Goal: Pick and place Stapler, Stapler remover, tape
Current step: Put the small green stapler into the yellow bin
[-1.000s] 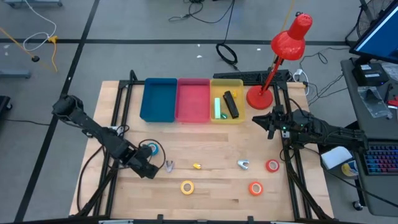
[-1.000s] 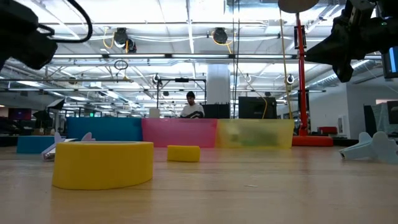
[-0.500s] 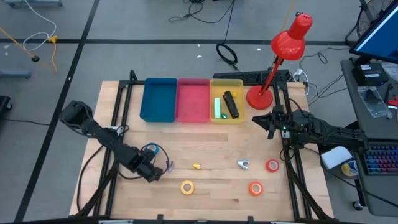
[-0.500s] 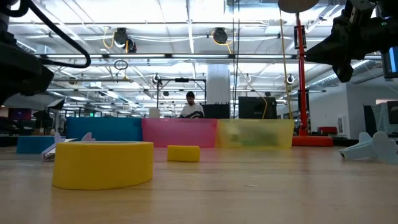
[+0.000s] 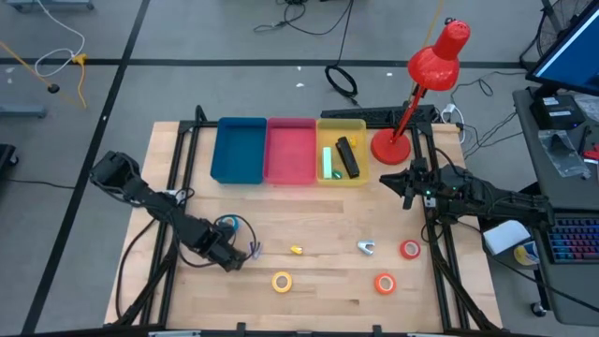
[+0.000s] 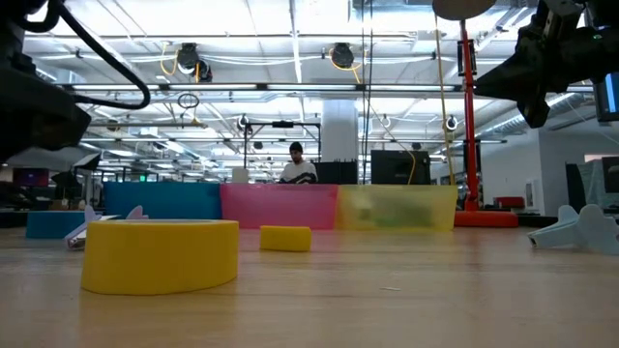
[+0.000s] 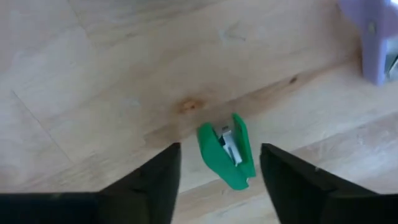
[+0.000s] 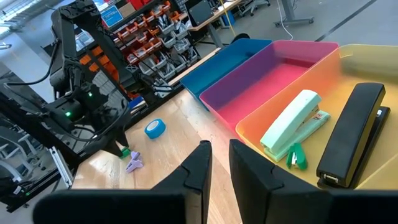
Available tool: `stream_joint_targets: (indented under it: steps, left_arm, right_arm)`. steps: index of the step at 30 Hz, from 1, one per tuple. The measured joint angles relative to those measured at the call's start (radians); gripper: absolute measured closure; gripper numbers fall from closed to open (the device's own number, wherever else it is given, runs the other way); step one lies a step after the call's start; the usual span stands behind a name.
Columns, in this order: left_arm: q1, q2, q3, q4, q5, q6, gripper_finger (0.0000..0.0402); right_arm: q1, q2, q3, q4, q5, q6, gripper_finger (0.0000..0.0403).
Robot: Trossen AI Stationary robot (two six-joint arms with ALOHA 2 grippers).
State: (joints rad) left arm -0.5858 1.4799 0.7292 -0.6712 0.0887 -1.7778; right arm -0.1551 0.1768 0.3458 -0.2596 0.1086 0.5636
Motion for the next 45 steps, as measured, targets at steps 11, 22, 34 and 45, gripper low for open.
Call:
stream_joint_targets:
  steps: [11, 22, 34, 45]
  left_arm:
    - [-0.01, 0.0, 0.0, -0.008, -0.011, 0.015, 0.0292]
    - [-0.01, -0.003, 0.0, -0.004, -0.037, 0.023, 0.0345]
    - [0.018, -0.221, -0.001, 0.109, -0.173, 0.165, 0.0334]
    - [0.271, -0.397, -0.001, 0.421, -0.422, 0.563, 0.033]
  right_arm:
    - [0.0, 0.0, 0.0, 0.0, 0.0, -0.007, 0.0355]
    - [0.0, 0.0, 0.0, 0.0, 0.027, 0.007, 0.0355]
    - [-0.001, 0.082, 0.001, 0.26, -0.001, -0.046, 0.0355]
    - [0.0, 0.597, 0.001, 0.916, -0.189, -0.161, 0.0355]
